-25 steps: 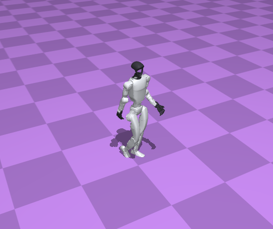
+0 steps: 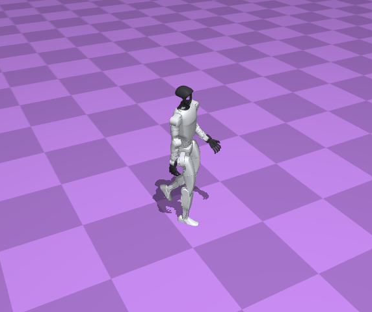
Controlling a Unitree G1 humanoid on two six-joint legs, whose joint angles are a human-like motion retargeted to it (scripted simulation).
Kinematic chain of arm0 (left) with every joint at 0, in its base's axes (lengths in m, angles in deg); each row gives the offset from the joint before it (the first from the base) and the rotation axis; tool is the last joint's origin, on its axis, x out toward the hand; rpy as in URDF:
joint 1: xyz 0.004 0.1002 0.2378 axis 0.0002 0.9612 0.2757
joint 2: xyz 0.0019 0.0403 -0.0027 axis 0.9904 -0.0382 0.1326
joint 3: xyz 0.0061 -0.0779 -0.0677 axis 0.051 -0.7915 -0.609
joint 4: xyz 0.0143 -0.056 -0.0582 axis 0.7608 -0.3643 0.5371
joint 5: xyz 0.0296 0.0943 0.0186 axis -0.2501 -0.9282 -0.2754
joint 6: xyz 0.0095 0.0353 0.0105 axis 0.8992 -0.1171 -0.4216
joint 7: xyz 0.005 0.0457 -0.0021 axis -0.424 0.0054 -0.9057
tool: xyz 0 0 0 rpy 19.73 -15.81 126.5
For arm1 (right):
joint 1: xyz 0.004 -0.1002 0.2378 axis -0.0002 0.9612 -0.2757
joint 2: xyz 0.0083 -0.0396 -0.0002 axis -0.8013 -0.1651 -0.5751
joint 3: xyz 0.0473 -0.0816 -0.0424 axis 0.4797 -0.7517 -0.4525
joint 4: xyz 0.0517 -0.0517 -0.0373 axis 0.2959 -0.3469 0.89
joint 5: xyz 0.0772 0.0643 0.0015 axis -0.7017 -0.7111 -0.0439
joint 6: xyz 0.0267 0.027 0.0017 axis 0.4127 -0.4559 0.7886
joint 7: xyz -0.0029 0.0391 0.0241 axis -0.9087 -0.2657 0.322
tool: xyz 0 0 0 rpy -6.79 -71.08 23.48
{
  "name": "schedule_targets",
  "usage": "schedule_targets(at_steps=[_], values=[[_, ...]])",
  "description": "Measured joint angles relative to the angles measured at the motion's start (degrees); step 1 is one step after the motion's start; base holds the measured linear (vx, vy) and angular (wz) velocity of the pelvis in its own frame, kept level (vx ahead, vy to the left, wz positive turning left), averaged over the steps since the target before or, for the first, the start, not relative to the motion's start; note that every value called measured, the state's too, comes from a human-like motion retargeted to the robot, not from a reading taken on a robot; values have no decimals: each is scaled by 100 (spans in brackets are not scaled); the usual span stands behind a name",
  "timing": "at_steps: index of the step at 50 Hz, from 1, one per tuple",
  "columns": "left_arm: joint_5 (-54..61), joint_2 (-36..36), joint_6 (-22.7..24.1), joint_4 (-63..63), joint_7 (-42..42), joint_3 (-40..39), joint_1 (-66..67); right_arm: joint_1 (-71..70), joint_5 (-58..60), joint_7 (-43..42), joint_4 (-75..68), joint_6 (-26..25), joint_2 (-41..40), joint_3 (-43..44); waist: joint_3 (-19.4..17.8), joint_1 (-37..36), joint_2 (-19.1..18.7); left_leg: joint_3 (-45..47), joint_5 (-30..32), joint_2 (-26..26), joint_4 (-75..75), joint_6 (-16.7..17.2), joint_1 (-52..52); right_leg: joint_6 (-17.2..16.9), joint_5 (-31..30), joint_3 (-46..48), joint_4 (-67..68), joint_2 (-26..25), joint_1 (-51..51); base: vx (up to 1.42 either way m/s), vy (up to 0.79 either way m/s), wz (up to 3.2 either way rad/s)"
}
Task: Walk run
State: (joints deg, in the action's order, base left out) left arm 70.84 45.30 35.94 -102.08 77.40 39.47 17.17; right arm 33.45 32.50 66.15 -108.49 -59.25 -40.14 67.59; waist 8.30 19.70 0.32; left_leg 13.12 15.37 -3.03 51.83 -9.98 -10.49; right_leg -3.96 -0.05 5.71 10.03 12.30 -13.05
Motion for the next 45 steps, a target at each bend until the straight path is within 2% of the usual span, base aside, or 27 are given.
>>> schedule_targets(at_steps=[4, 7, 10, 13, 15, 16, 18, 20, 22, 23, 25, 27, 30, 33, 37, 40, 43, 45], values=[[-154, 24, 91, 155, 164, 42, -18, -1212, -297, -501, 705, 245, 426, 39, -53, -602, 170, 131, -1114, -555, -66, 209, -1087, 101, 42, -57, -300, -113, 467, 65, -29, -29], [-111, 62, 180, 261, 141, 132, -82, -1962, -552, -672, 1146, 456, 842, -196, -101, -881, 140, 690, -1685, -309, -979, -39, -1605, 176, 184, 191, -467, -364, 813, 71, -31, 30], [-33, 44, 158, 317, 92, 183, -170, -2488, -690, -909, 1549, 600, 1231, -401, -213, -1074, -66, 1304, -1564, -13, -2664, -74, -1740, 230, 380, 547, -653, -808, 1260, 67, -30, 58], [55, -5, 106, 332, -2, 161, -208, -2706, -642, -1174, 1952, 775, 1467, -495, -304, -1110, -220, 1594, -1663, -307, -4395, 99, -1571, 157, 570, 893, -725, -1193, 1737, 69, -30, 86], [83, -52, 70, 285, -26, 79, -216, -2689, -577, -1341, 2173, 858, 1536, -504, -296, -982, -227, 1751, -1822, -623, -5278, 74, -1331, -14, 582, 1184, -679, -1287, 2008, 95, -31, 111], [76, -85, 43, 253, -28, 20, -188, -2634, -560, -1421, 2231, 861, 1518, -492, -268, -1050, -177, 1809, -1752, -676, -5419, -43, -1217, -131, 496, 1180, -581, -1275, 2095, 104, -30, 50], [61, -154, -13, 190, -48, -106, -118, -2468, -508, -1573, 2306, 869, 1402, -393, -198, -1239, -46, 1933, -1655, -676, -5388, -426, -973, -422, 156, 1077, -324, -1210, 2223, 102, -34, -28], [73, -196, -44, 134, -101, -280, 4, -2206, -416, -1648, 2283, 913, 1127, -274, -134, -1508, 135, 2240, -1351, -428, -5159, -502, -768, -704, -632, 700, 15, -1181, 2353, 106, -50, -74], [120, -179, -92, 29, -109, -432, 36, -1851, -257, -1558, 2109, 982, 810, -80, 4, -1429, 143, 1611, -1820, -383, -4850, -502, -745, -925, -1788, 813, 611, -1238, 2204, 100, -32, 18], [141, -172, -141, -17, -107, -549, 21, -1667, -163, -1452, 1968, 1027, 626, -17, 24, -1413, 70, 1281, -1985, -247, -4579, -502, -838, -1015, -2314, 537, 1058, -1363, 2012, 95, 5, 53], [114, -154, -241, -62, -128, -678, -50, -1261, 11, -1212, 1627, 1204, 298, 150, -56, -1307, -196, 1030, -2217, -13, -4305, -502, -706, -1091, -2993, 300, 2107, -1618, 1638, 94, 18, 98], [45, -131, -236, -52, -232, -546, -111, -827, 2, -880, 1163, 1375, 165, 307, -147, -1300, -477, 1101, -2302, 109, -4441, -502, -248, -1008, -2576, 145, 2753, -1818, 1328, 79, 16, 146], [-17, -101, -186, 12, -343, -317, -268, -159, -213, -379, 460, 1372, 58, 426, -202, -1459, -647, 588, -2315, -40, -4662, -502, 92, -641, -1305, -55, 3311, -1672, 704, 64, 8, 161], [-37, -2, -111, 142, -169, -124, -366, 572, -348, -129, -19, 1417, -170, 480, -160, -1073, -821, -449, -2284, -231, -4679, -502, 187, -236, -544, 13, 3041, -1452, 118, 71, -7, 292], [-111, 156, -93, 216, 152, 52, -620, 1465, -496, 294, -150, 1338, -584, 367, -108, -640, -836, -1806, -2308, -694, -4514, -502, 233, -228, -467, -266, 1881, -1109, -517, 65, -23, 316], [-156, 221, -70, 204, 154, 123, -747, 1885, -451, 648, -150, 1249, -910, 110, -151, -545, -652, -2541, -2351, -1096, -4380, -502, 442, -144, -478, -914, 775, -967, -779, 54, -28, 240], [-165, 199, -25, 192, 32, 131, -693, 2034, -58, 924, -150, 1282, -1064, -94, -240, -530, -413, -3000, -2360, -1389, -4297, -502, 809, -121, -357, -1094, -195, -691, -998, 64, -29, 179], [-133, 135, 13, 168, -46, 62, -570, 2039, 321, 966, -150, 1343, -1029, -228, -319, -455, -343, -3204, -2323, -1442, -4277, -502, 1120, -389, -116, -1398, -753, -753, -1046, 77, -30, 144]])
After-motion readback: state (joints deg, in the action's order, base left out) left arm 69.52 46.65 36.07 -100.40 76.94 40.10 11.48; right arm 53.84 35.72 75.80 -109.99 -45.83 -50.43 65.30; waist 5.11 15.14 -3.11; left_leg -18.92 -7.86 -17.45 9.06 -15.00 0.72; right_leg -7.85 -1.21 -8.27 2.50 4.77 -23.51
